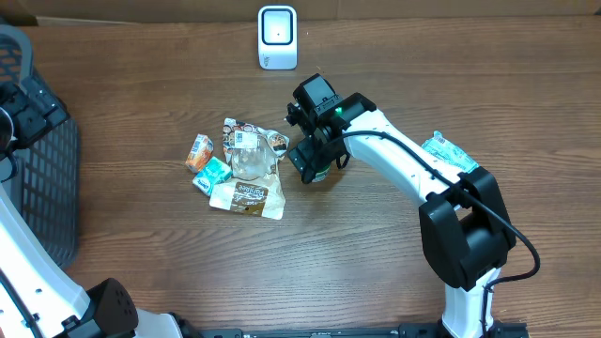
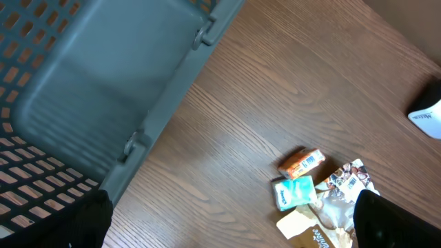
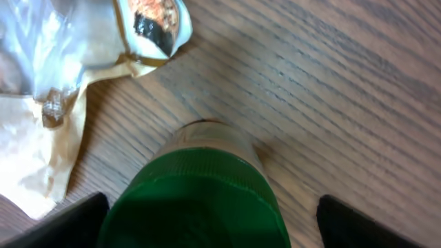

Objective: Scan the item barcode
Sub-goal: 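Lower the right gripper onto the jar lid and grasp the jar, then lift the jar with the right gripper toward the white scanner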

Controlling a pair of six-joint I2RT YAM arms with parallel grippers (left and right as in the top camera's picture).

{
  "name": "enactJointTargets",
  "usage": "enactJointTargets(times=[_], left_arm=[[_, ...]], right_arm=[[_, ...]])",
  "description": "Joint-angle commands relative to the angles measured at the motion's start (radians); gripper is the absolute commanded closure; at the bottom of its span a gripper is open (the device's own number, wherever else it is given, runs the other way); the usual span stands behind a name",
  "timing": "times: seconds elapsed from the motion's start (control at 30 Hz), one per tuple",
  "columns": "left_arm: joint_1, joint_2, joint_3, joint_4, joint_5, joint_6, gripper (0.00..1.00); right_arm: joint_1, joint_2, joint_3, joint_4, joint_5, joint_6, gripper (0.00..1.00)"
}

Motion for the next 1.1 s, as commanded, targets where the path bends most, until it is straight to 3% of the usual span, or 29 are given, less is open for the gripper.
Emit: enactJointTargets(times=[0.0, 0.03, 0.3, 0.6, 0.83, 1.07], left_arm=[[0.004, 0.004, 0.014, 0.002, 0.003, 0.023, 0.00], [0.004, 0.004, 0.014, 0.002, 0.003, 0.023, 0.01], [0.004, 0.004, 0.014, 0.002, 0.003, 0.023, 0.01], [0.004, 0.004, 0.014, 0.002, 0.003, 0.023, 0.01], [0.004, 0.004, 0.014, 0.002, 0.003, 0.023, 0.01], [0.004, 0.004, 0.014, 0.002, 0.003, 0.023, 0.00]], right_arm=[[-0.006, 0.001, 0.011, 0.004, 0.009, 0.016, 0.39], [-0.006, 0.001, 0.011, 0.005, 0.006, 0.016, 0.43], [-0.011, -0.025, 0.045, -0.062, -0.089, 0.027, 0.43], [-0.131, -0.117, 0.241, -0.245, -0.686, 0.027, 0.50], [-0.254, -0.143, 0.248, -0.210, -1.111, 0.026, 0.51], [-0.300, -0.143, 0.248, -0.104, -1.293, 0.023, 0.51]])
